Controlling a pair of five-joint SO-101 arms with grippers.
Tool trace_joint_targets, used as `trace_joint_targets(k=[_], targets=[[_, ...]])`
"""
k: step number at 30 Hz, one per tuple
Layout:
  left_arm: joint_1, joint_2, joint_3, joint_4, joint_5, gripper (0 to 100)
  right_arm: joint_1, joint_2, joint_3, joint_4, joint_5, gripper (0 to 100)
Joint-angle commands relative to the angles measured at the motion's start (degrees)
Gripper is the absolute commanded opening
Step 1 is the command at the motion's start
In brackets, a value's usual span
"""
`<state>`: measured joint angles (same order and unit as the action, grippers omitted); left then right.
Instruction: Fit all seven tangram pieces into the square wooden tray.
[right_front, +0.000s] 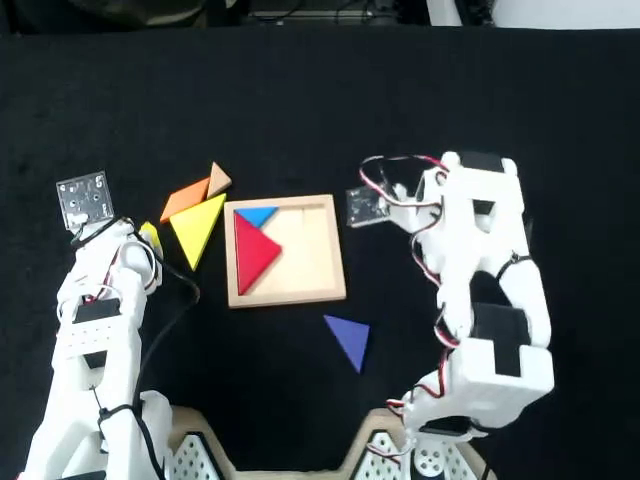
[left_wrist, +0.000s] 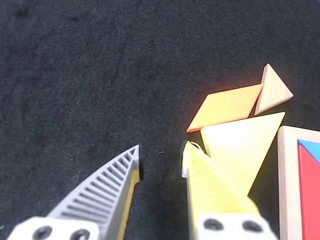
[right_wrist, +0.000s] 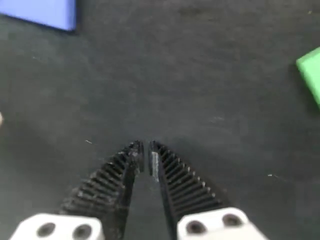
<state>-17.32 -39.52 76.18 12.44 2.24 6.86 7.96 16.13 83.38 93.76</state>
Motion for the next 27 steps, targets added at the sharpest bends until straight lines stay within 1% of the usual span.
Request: trace_joint_targets(k=[1, 2, 3, 6, 8, 10, 13, 15, 16, 19, 20, 23, 24, 27], targets=[[-0.7, -0.1, -0.6, -1.1, 0.1, 15, -6.2, -6.1, -1.9, 14.3, -1.4, 1.8], [-0.6, -0.1, -0.6, -1.1, 0.1, 15, -8.5, -8.8, -1.1, 17.5, -1.8, 1.8], [-0.5, -0.1, -0.6, -1.1, 0.1, 15, -10.3, -12.2, 0.8, 17.6, -2.8, 1.8], [-0.7, -0.1, -0.5, -1.0, 0.1, 15, -14.9, -25.0, 10.5, 14.6, -10.2, 1.7], [-0.7, -0.1, -0.5, -0.9, 0.1, 15, -18.7, -34.9, 17.8, 11.7, -17.3, 1.7], [-0.7, -0.1, -0.5, -0.9, 0.1, 15, -22.9, -44.9, 24.7, 7.2, -28.7, 1.7], [-0.7, -0.1, -0.5, -0.9, 0.1, 15, -28.0, -56.7, 33.3, 1.6, -49.0, 1.8], [-0.7, -0.1, -0.5, -0.9, 0.1, 15, -30.6, -60.5, 36.8, 0.8, -61.6, 1.8], [-0.7, -0.1, -0.5, -0.9, 0.1, 15, -30.6, -61.0, 37.1, 0.4, -65.1, 2.1], [-0.7, -0.1, -0.4, -0.9, 0.1, 15, -24.1, -59.2, 35.3, -0.8, -63.7, 2.8], [-0.7, -0.1, -0.4, -0.9, 0.1, 15, -23.6, -57.6, 34.4, -0.6, -64.0, 5.0], [-0.7, -0.1, -0.4, -0.9, 0.1, 15, -25.4, -50.1, 34.0, -0.4, -68.7, 15.7], [-0.7, -0.1, -0.4, -0.9, 0.1, 15, -26.4, -46.8, 33.9, -1.1, -70.2, 17.2], [-0.7, -0.1, -0.4, -0.9, 0.1, 15, -29.3, -36.5, 32.2, -4.6, -73.9, 17.3]])
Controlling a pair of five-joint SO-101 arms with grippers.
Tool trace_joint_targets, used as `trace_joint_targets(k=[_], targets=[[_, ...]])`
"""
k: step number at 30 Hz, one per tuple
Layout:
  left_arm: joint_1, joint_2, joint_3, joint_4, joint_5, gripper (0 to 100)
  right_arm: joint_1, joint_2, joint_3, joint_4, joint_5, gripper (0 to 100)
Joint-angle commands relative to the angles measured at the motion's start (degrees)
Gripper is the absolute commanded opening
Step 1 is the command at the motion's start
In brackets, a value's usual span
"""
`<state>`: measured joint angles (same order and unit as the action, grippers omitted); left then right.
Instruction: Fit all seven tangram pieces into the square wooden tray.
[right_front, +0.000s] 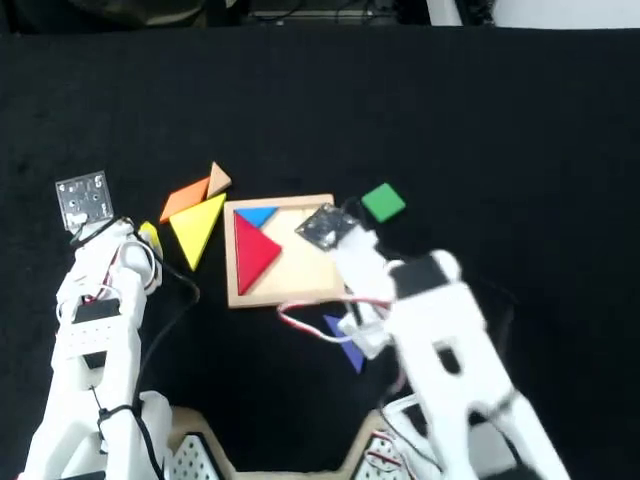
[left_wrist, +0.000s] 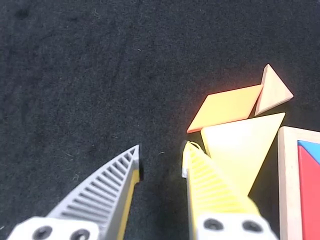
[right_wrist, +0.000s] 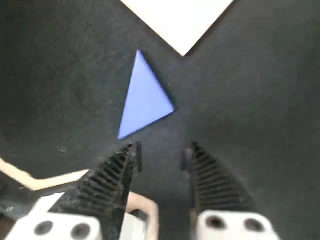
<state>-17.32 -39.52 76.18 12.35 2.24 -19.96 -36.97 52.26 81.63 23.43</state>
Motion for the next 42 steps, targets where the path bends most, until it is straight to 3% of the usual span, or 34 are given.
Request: trace_joint_targets(k=[1, 10, 21, 42], targets=[[-0.7, -0.1, -0.4, -0.8, 0.1, 15, -3.5, 11.5, -4.8, -3.8, -5.2, 17.4], [-0.7, -0.1, -0.5, -1.0, 0.1, 15, -9.9, 25.3, -11.3, -5.1, -14.8, 17.7], [-0.7, -0.1, -0.5, -1.0, 0.1, 15, -5.5, 25.8, -4.9, -11.8, -14.2, 17.7], [-0.7, -0.1, -0.5, -1.0, 0.1, 15, -5.3, 25.3, -6.1, -8.8, -12.1, 20.2]])
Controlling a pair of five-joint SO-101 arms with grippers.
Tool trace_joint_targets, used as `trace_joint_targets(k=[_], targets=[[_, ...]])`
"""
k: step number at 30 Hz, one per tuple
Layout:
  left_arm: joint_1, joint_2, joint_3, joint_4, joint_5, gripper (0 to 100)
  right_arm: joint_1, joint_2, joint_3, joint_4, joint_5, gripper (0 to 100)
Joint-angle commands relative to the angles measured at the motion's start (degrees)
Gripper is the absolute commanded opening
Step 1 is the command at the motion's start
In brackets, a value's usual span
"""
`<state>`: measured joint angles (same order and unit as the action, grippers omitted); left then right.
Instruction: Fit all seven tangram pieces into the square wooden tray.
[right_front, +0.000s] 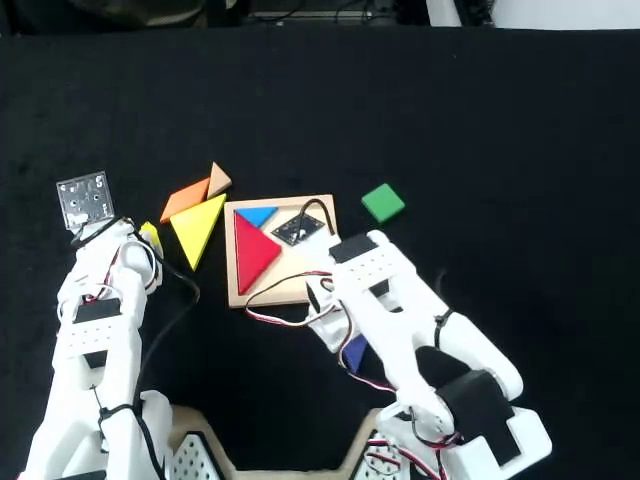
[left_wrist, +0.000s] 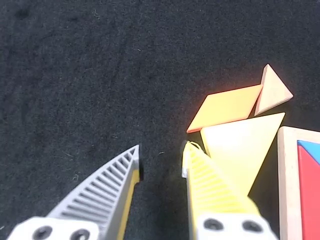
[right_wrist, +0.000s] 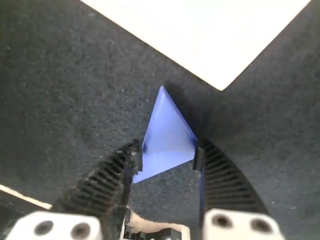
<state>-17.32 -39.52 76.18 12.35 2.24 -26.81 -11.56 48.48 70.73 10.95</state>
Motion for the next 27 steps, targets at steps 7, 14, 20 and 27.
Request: trace_joint_targets(k=[7, 14, 20, 27], targets=[[-0.7, -0.1, -0.5, -1.1, 0.1, 15, 1.8, 0.5, -11.4, 12.0, -0.9, 16.2], [-0.3, -0.1, -0.5, -1.1, 0.1, 15, 1.0, 0.5, -11.7, 14.8, -1.0, 16.1], [-0.3, -0.1, -0.5, -1.1, 0.1, 15, 0.6, 3.6, -8.7, 14.0, -1.0, 30.2], [-0.3, 0.0, -0.7, -1.1, 0.1, 15, -1.1, 12.4, -8.7, 8.1, -1.1, 30.1]])
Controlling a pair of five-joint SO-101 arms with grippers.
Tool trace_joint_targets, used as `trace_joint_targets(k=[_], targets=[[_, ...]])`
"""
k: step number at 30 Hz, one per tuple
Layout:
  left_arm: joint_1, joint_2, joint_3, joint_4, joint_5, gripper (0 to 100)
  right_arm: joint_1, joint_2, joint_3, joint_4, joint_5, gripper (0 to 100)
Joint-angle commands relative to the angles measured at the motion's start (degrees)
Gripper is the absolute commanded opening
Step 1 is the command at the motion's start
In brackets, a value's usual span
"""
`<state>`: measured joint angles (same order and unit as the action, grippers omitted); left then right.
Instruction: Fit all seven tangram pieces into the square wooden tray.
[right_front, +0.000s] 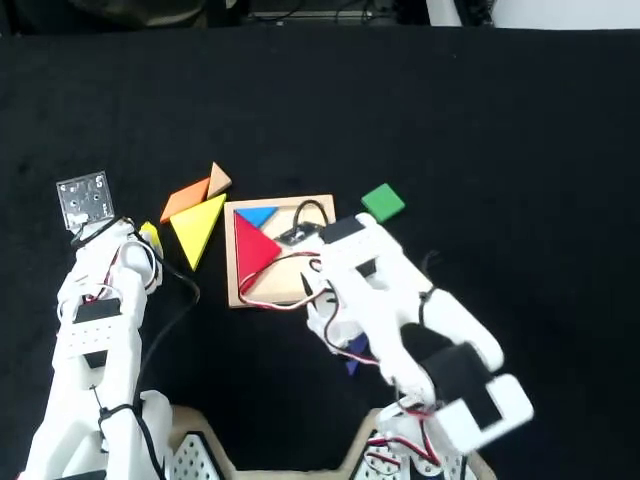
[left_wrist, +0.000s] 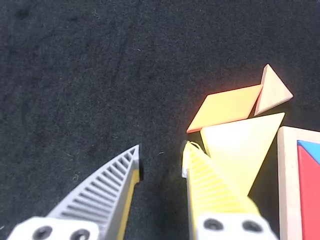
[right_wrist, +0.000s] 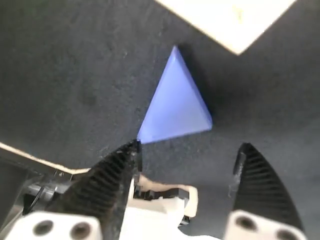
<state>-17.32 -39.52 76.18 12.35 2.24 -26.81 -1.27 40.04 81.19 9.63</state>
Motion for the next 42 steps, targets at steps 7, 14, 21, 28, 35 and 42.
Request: trace_joint_targets(k=[7, 14, 21, 28, 35, 42], targets=[[-0.3, 0.0, -0.7, -1.1, 0.1, 15, -6.1, 6.9, -2.5, -4.4, -3.0, 30.0], [-0.3, 0.0, -0.7, -1.1, 0.1, 15, -5.9, 9.4, -5.1, -4.0, -2.9, 26.1], [-0.3, 0.0, -0.6, -1.1, 0.1, 15, -5.8, 8.0, -5.8, -3.9, -2.9, 22.6], [-0.3, 0.0, -0.5, -1.1, 0.1, 15, 1.7, 6.8, -5.9, -4.3, -2.6, 22.2], [-0.3, 0.0, -0.5, -1.1, 0.1, 15, 7.2, 6.7, -9.0, -4.0, 2.3, 10.9], [-0.3, 0.0, -0.5, -1.1, 0.1, 15, 7.1, 6.6, -9.8, -3.0, 2.5, 10.7]])
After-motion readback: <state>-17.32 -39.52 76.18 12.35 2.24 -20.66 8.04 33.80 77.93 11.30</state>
